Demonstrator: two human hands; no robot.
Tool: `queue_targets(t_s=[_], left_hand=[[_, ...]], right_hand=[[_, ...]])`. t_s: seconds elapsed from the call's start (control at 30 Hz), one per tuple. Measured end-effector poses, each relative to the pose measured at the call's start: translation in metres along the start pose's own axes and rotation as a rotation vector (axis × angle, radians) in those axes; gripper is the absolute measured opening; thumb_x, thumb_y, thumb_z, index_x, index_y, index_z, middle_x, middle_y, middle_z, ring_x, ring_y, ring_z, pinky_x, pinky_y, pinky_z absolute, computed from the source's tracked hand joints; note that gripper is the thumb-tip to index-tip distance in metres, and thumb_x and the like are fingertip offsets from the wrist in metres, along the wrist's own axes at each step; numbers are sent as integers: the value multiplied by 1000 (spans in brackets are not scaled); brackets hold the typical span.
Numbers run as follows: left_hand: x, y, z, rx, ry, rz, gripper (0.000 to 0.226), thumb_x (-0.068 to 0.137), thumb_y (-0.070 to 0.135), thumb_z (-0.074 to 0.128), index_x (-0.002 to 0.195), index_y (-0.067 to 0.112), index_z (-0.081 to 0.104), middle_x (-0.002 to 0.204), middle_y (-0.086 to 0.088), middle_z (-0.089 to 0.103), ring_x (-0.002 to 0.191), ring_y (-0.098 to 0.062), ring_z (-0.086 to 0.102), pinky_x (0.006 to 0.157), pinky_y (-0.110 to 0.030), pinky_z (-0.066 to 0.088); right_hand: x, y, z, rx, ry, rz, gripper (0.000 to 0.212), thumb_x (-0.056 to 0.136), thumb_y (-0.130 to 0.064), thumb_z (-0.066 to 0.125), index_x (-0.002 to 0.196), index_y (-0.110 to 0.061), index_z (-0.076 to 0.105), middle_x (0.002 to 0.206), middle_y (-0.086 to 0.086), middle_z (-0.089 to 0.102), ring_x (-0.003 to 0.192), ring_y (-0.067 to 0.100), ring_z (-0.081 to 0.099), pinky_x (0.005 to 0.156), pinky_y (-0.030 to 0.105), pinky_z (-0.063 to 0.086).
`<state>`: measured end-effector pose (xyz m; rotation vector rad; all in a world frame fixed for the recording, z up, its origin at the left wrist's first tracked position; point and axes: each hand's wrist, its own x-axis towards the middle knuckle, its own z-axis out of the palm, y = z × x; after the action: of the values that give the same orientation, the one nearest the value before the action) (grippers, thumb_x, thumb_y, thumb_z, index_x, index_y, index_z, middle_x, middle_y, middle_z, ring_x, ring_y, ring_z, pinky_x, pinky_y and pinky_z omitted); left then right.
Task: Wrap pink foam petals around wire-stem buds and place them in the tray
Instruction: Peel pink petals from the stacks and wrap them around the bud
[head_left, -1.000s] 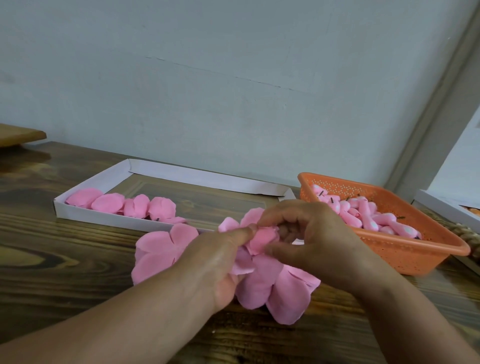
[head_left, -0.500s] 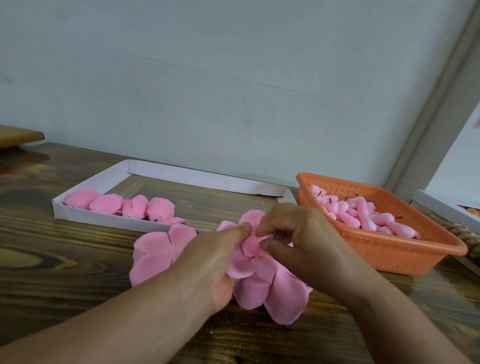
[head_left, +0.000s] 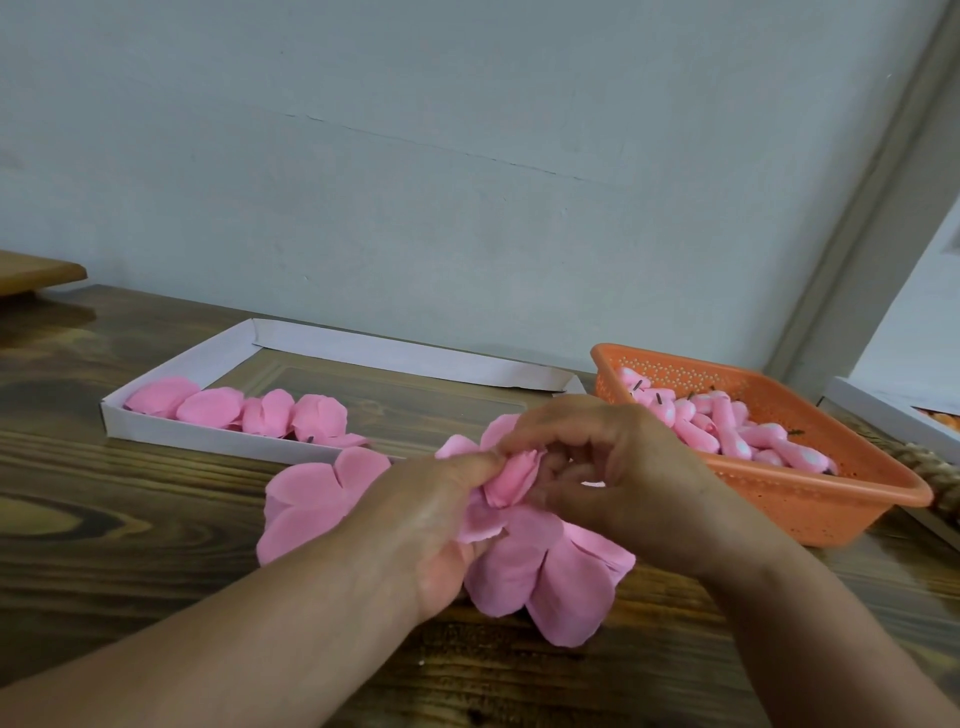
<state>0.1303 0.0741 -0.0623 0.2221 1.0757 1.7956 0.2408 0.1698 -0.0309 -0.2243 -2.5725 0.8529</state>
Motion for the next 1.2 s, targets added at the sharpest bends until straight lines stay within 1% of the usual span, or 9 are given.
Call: queue_targets(t_s=[0.23, 0.53, 0.67, 0.73, 0.8, 0.87, 0.93, 1.07, 1.2], left_hand=[[-1, -1, 1, 1, 16, -15, 16, 86, -5, 60, 72, -2, 65, 62, -11, 69, 50, -14, 64, 49, -24, 55], [0, -6, -1, 45, -13, 30, 13, 90, 3, 59, 78, -1, 63, 56, -7, 67, 48, -13, 65, 47, -25, 56], [2, -6, -2, 72, -56, 90, 20, 90, 7, 59, 73, 6, 69, 64, -5, 70, 55, -12, 68, 64, -31, 54], [4, -6, -3, 78, -89, 100, 29, 89, 8, 59, 65, 8, 73, 67, -5, 71, 58, -12, 69, 65, -31, 55], [5, -8, -4, 93, -121, 105, 37, 90, 9, 58, 57, 10, 75, 71, -7, 72, 62, -14, 70, 64, -31, 56], [4, -8, -5, 104, -149, 121, 40, 92, 10, 57, 56, 12, 74, 75, -8, 73, 67, -16, 71, 66, -31, 57], [5, -8, -5, 113, -148, 149, 32, 93, 12, 55, 68, 11, 76, 81, -10, 74, 73, -18, 72, 68, -33, 57], [5, -6, -4, 91, -94, 110, 29, 97, 28, 52, 100, 5, 69, 96, -14, 74, 85, -24, 71, 72, -35, 56], [5, -1, -4, 42, -35, 43, 19, 92, 13, 58, 77, 5, 66, 68, -10, 70, 59, -21, 69, 58, -33, 56]], right_hand=[[2, -4, 5, -76, 81, 0, 18, 74, -2, 73, 75, -19, 75, 83, -5, 63, 74, 8, 56, 64, 17, 44], [2, -8, 8, -131, 146, 72, 18, 76, -6, 71, 65, -20, 71, 74, -6, 57, 69, 8, 55, 68, 35, 50], [3, -5, 6, -65, 196, 97, 22, 76, -3, 70, 64, -21, 72, 101, -20, 56, 78, -12, 55, 67, 18, 44], [4, -3, 3, -37, 202, 104, 31, 75, -1, 70, 58, -27, 70, 93, -23, 57, 98, -21, 49, 74, 17, 43], [4, 0, 2, -12, 204, 116, 32, 74, 1, 70, 59, -27, 70, 89, -10, 66, 107, -17, 50, 75, 18, 47], [4, 1, 1, 27, 208, 122, 23, 75, 2, 70, 64, -18, 71, 92, 2, 67, 86, 3, 65, 72, 28, 54], [4, 1, 2, 39, 235, 110, 20, 76, 2, 69, 66, -15, 70, 81, 1, 66, 68, 22, 65, 66, 44, 55], [5, 1, 3, 37, 281, 82, 24, 76, 3, 69, 63, -16, 67, 73, -1, 62, 64, 25, 63, 62, 48, 53], [4, -2, 6, 13, 261, 35, 20, 74, 4, 71, 64, -14, 68, 74, -2, 58, 67, 16, 58, 64, 37, 50]])
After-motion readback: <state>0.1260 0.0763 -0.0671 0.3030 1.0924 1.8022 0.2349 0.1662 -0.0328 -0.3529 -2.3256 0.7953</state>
